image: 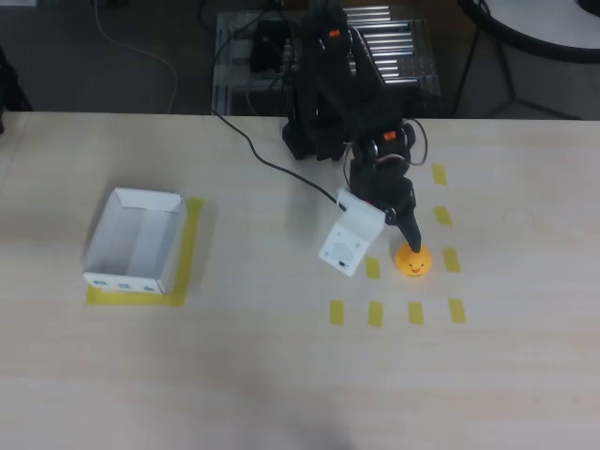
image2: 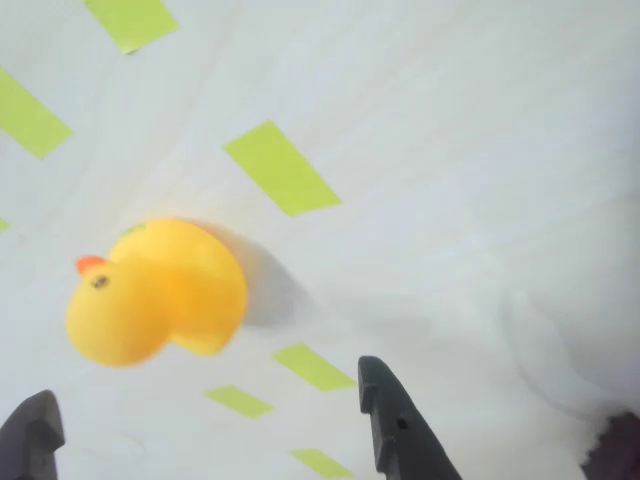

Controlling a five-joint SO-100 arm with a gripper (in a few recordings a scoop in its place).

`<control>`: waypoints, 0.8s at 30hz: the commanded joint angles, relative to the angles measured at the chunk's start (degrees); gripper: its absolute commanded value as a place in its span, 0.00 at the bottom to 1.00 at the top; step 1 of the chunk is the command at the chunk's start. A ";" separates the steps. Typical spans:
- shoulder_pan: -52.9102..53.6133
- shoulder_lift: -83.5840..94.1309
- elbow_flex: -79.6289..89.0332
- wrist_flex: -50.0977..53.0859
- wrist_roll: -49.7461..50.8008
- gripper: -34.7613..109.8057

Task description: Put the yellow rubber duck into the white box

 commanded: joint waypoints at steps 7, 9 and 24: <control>-3.96 -6.86 -12.66 -3.52 2.20 0.63; -4.57 -7.73 -13.18 -3.69 2.20 0.64; -7.65 -14.50 -15.82 -6.94 3.87 0.61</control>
